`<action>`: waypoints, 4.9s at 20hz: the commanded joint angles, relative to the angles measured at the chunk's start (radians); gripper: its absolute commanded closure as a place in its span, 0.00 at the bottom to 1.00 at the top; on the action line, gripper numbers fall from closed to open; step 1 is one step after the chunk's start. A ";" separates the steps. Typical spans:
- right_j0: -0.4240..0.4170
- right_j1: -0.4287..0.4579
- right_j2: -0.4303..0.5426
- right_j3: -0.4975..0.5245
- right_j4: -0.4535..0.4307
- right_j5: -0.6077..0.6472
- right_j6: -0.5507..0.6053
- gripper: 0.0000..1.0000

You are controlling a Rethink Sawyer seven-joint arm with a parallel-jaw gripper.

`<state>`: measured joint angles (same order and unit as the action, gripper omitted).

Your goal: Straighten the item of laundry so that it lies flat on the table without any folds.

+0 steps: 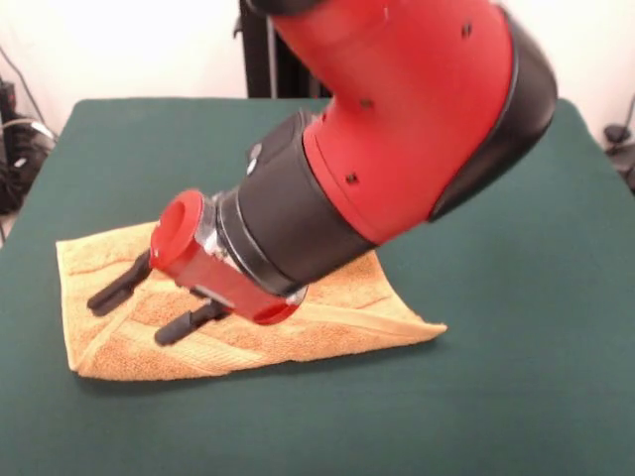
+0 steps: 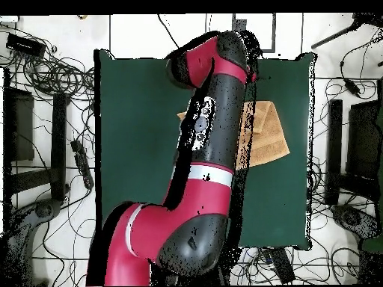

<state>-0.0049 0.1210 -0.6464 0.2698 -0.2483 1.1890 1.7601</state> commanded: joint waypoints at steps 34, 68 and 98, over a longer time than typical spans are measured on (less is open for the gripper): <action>-0.007 0.049 0.273 0.181 0.371 0.303 0.161 0.00; 0.003 0.067 0.294 0.303 0.423 0.247 0.257 0.00; -0.051 0.131 0.198 0.057 0.408 0.341 0.301 0.00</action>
<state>-0.0559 0.2449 -0.5841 0.2831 0.0388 1.4700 1.7605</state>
